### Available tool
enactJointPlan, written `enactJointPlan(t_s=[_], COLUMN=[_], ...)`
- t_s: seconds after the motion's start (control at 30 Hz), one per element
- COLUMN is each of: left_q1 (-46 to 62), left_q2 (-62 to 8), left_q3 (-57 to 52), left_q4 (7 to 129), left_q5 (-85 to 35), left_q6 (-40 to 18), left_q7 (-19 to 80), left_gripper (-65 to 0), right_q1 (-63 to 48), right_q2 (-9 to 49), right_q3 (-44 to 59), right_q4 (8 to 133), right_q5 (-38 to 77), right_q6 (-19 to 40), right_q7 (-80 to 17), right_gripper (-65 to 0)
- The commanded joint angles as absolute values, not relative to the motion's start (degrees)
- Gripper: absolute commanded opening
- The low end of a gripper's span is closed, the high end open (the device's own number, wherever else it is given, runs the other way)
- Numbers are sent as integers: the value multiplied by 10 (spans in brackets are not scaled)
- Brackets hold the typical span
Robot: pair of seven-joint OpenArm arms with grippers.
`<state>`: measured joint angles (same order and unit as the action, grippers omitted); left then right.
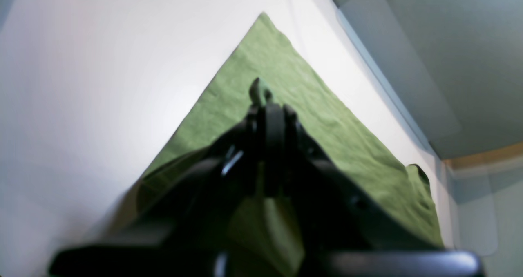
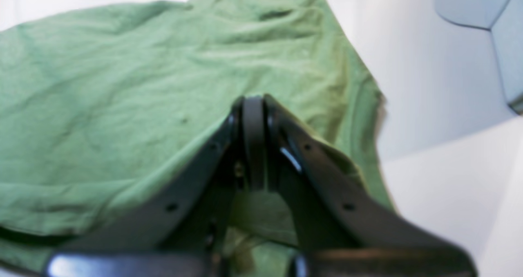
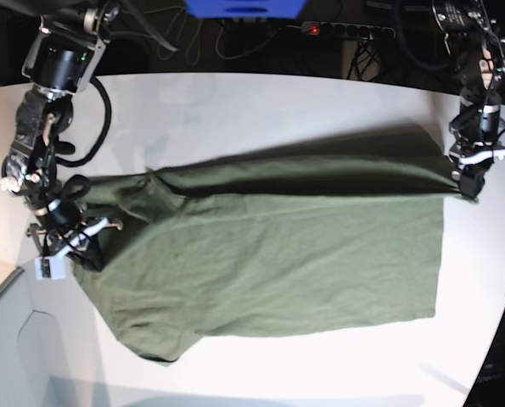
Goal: Layout the t-shirt on the table in an organized manner, then fold the t-shirt properly
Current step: 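Lift the shirt edge with both grippers and draw it toward the hem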
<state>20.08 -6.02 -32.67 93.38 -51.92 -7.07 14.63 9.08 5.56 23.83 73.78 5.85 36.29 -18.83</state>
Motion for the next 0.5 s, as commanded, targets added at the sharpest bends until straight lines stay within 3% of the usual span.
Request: enactJointPlan(t_s=[0.0, 0.47], left_q1=[196, 133], left_q2=[-67, -113], left_q3=[-331, -329], left_q4=[942, 856], left_q5=[-524, -524], left_q6=[-75, -78], left_q7=[133, 133], left_gripper=[-649, -649], right_q1=[109, 163], right_q2=[62, 65], right_q3=[240, 195], right_q4=[739, 676], right_q5=[68, 68], right_q6=[368, 368], right_q7=[-175, -171], right_gripper=[-650, -650])
